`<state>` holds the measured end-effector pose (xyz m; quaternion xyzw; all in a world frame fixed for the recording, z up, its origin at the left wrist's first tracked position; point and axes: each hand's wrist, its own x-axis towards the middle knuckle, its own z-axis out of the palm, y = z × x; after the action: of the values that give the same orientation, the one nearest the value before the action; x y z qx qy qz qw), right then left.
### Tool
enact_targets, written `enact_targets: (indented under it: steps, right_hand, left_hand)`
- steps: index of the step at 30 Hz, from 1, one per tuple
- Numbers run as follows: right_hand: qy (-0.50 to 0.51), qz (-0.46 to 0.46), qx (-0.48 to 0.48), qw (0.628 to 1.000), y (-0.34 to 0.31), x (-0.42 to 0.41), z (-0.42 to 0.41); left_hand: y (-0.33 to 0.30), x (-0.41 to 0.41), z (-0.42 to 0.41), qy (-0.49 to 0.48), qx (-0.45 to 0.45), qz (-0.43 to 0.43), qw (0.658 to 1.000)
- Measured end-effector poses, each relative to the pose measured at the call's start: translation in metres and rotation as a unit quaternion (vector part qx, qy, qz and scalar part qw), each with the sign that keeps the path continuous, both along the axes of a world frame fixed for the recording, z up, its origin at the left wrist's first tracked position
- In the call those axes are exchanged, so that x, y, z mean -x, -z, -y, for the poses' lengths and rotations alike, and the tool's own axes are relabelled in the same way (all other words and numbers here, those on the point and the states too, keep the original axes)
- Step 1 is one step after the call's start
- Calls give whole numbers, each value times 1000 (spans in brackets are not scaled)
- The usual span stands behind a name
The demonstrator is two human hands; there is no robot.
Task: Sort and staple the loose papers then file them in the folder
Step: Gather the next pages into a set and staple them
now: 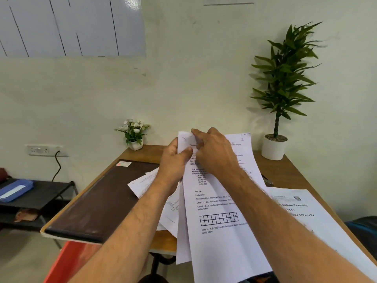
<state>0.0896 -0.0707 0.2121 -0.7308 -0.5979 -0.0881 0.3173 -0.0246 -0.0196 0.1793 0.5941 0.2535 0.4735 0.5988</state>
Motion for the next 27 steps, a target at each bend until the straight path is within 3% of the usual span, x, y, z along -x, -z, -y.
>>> enact_targets:
  steps: [7,12,15,20,27]
  right_hand:
    - [4,-84,29,996,32,-12,-3]
    - [25,-165,-8,986,46,-19,-3]
    - [49,-200,-15,978,54,-20,-5]
    - [50,-223,-17,973,77,-24,-5]
    - [24,-191,14,981,95,-32,-12]
  left_hand:
    - [36,-5,0,20,34,-9,999]
    - [50,-3,3,98,108,31,989]
    - [55,-4,6,135,138,7,981]
    - [69,-15,10,94,120,-81,985]
    - [91,-8,-6,87,152,-74,982]
